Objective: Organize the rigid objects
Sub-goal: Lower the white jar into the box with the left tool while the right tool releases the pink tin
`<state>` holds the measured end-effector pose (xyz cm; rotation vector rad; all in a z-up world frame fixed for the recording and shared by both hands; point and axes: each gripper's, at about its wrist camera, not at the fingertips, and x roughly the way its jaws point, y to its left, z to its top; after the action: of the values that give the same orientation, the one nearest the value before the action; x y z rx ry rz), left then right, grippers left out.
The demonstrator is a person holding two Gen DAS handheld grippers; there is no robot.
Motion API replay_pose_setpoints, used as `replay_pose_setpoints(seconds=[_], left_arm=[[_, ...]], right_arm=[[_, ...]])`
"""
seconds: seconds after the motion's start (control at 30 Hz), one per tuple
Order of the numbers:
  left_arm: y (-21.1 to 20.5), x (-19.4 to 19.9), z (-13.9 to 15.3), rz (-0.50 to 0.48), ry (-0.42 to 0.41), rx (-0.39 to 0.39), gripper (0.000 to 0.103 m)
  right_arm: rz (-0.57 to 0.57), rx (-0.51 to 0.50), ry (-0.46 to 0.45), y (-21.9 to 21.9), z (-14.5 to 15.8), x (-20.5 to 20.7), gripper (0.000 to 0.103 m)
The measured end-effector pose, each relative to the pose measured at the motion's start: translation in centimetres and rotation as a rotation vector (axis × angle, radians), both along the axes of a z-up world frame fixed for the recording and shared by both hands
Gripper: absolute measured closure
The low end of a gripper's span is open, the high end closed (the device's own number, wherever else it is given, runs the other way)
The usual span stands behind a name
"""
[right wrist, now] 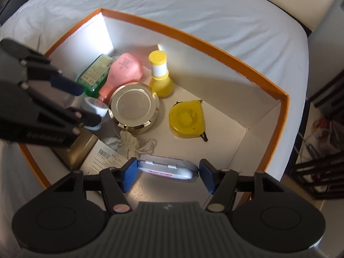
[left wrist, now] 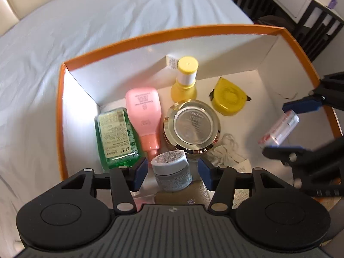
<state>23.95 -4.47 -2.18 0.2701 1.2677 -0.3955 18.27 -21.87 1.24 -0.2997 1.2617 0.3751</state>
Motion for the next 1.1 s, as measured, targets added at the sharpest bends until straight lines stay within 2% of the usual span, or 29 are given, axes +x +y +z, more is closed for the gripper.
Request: replay_pose_setpoints(seconds=[0.13,0.2,0.3,0.5,0.67,0.93,1.1], left_arm=[[-0.2,0.3,-1.0,0.001,0.032,0.017,0.041],[-0.3,0.4,-1.3,0.003,0.037,0.026,0.049],[0.0,0.6,-1.6,0.013,0.052,0.004,0.054],[-0.3,0.3,-1.5,-0.004,0.034,0.014,0.055],[0.1,0.0,0.0,-0.012,0.011,-0.015,0.056],[0.0,-1.0,3.0,-0.053,-0.083,-0.070,0.056],[-2.0,-2.2,5.0,-0.146,-0.150,-0.138,0.056]], right_arm=[[0.055,0.030,0.049,0.5,-0.7,-0.1,0.041],[0.064,0.003,0.055,0.7,-1.3,0.0,0.041],[0.045,-0.038,0.055,0.6,-2.1,0.4,0.041],[0.020,-0.048,0.091,0.9,-3.3,1.1,0.041],[0.021,-0.073,0.110,0.9,-4.3,1.3,0.041],[-0.016,0.015,0.045,0.2,-2.1,1.2,0.035],[-0.082,0.049,-0.115,-1.7,2.3,-0.3,0.036]])
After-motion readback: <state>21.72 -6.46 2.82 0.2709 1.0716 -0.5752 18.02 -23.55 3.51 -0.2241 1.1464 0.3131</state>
